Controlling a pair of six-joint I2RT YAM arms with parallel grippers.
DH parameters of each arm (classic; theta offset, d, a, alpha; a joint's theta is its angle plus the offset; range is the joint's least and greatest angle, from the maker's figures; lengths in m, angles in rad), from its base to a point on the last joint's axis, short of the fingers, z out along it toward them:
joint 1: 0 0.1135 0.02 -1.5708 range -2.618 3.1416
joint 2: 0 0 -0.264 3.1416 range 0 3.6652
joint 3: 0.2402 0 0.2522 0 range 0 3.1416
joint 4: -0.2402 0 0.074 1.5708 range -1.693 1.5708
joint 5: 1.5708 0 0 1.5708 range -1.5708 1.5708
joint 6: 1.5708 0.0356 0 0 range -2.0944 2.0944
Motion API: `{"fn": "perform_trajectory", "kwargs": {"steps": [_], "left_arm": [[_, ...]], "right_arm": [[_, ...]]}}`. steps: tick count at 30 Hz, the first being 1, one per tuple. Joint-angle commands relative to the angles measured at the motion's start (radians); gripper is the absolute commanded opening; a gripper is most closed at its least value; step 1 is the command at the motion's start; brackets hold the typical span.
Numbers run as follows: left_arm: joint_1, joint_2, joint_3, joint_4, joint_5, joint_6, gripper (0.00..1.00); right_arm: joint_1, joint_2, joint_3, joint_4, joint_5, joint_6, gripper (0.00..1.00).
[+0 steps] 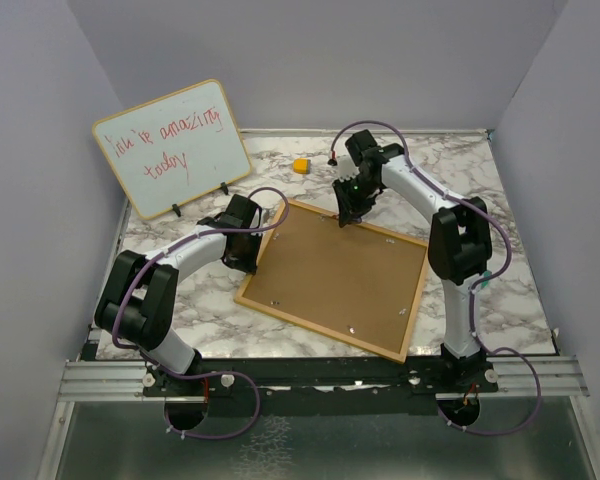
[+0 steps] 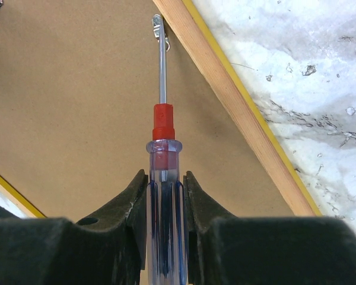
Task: Take the photo out of the frame
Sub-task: Release the photo frame item from the photo frame.
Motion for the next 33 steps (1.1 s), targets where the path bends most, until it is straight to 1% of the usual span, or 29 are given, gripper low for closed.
{"fn": "perform_trajectory", "kwargs": {"steps": [1, 10, 25, 31, 33], "left_arm": [[-0.007, 0.031, -0.019, 0.022, 0.050, -0.004, 0.08], [-0.008, 0.031, -0.018, 0.022, 0.051, -0.004, 0.08], [-0.007, 0.031, -0.019, 0.022, 0.051, -0.003, 0.08], [-0.008, 0.031, -0.018, 0.020, 0.051, -0.003, 0.08], [-0.008, 0.029, -0.017, 0.020, 0.048, -0.003, 0.09]], "right_arm": [[0.009, 0.019, 0.017, -0.042, -0.025, -0.029, 0.01], [0.018, -0.032, -0.063, -0.028, -0.008, -0.044, 0.00], [0.038, -0.024, -0.044, -0.042, -0.046, -0.053, 0.00], [0.040, -0.035, -0.027, -0.040, -0.009, -0.033, 0.01], [0.040, -0.058, -0.020, -0.027, 0.011, -0.009, 0.01]]}}
